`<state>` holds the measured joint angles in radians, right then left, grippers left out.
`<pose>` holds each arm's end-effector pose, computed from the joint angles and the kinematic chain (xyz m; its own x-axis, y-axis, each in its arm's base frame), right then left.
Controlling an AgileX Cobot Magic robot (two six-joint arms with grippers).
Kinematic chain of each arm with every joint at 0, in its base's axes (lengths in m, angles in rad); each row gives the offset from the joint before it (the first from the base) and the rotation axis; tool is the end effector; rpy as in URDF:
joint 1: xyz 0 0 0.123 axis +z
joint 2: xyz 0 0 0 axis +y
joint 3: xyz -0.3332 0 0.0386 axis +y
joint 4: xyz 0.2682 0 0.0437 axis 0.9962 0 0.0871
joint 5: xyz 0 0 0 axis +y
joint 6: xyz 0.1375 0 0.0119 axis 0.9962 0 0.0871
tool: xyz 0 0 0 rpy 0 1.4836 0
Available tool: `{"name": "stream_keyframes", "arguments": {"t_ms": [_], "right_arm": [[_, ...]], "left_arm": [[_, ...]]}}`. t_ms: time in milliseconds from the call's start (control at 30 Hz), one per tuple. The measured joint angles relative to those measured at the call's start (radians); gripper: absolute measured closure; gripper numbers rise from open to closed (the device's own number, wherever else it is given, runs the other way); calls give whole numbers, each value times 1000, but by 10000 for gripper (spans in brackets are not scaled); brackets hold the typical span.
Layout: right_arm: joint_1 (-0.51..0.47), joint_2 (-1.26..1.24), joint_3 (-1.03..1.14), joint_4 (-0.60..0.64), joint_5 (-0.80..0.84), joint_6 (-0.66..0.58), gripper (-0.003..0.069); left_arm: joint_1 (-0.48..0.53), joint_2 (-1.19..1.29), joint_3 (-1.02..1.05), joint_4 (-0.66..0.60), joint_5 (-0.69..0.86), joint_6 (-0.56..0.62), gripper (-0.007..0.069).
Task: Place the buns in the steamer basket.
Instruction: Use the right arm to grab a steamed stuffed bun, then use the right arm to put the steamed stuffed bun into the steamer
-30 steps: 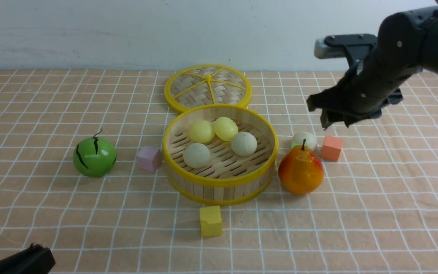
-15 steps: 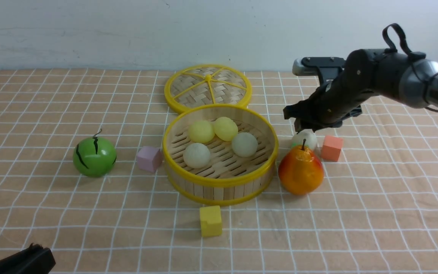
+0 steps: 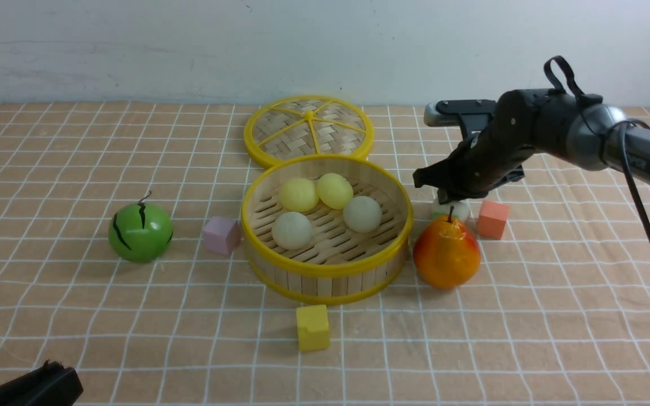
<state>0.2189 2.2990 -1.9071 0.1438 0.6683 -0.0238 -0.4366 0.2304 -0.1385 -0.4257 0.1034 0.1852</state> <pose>0.5762 0.1407 0.1706 -0.8246 -0.0924 -0.5582 -0.1926 0.9735 0.1235 0.0815 -0.0446 0.2418 -0.1959 -0.1691 -0.9660 0.4267 0.8722 -0.2392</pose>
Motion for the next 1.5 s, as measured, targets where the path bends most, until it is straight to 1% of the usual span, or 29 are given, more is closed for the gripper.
{"name": "stream_keyframes", "arguments": {"t_ms": [233,267,300,333,367,400,467,533,567,700,767,833,933,1133,1200,1233,1267,1300,1333,1433,1467,1500], "right_arm": [[5,-145,3,8,110,-76,648],[16,-213,18,32,142,-102,648],[18,-222,25,36,149,-105,648],[37,-286,55,71,157,-144,648],[66,-344,102,104,146,-192,648],[71,-352,118,109,137,-198,648],[141,-419,216,161,62,-253,648],[168,-435,263,184,19,-265,648],[212,-440,320,212,-44,-282,648],[280,-398,413,233,-216,-291,645],[292,-379,420,236,-255,-293,645],[312,-337,423,238,-338,-294,643],[321,-282,424,241,-416,-294,635],[319,-244,426,242,-444,-294,599],[319,-243,426,242,-442,-294,555],[320,-243,426,240,-442,-294,517],[320,-243,426,240,-442,-294,510],[320,-243,426,235,-443,-294,452],[320,-243,426,232,-443,-294,418],[320,-255,426,228,-431,-294,285],[320,-257,426,228,-428,-294,268],[320,-290,430,228,-392,-294,207]], "left_arm": [[0,0,0,0,0,0,521],[0,0,0,0,0,0,519],[0,0,0,0,0,0,518],[0,0,0,0,0,0,517],[0,0,0,0,0,0,515],[0,0,0,0,0,0,515],[0,0,0,0,0,0,514],[0,0,0,0,0,0,512],[0,0,0,0,0,0,511],[0,0,0,0,0,0,505],[0,0,0,0,0,0,504],[0,0,0,0,0,0,501],[0,0,0,0,0,0,501],[0,0,0,0,0,0,496],[0,0,0,0,0,0,494],[0,0,0,0,0,0,493],[0,0,0,0,0,0,492],[0,0,0,0,0,0,491],[0,0,0,0,0,0,490],[0,0,0,0,0,0,487],[0,0,0,0,0,0,487],[0,0,0,0,0,0,483]]}}
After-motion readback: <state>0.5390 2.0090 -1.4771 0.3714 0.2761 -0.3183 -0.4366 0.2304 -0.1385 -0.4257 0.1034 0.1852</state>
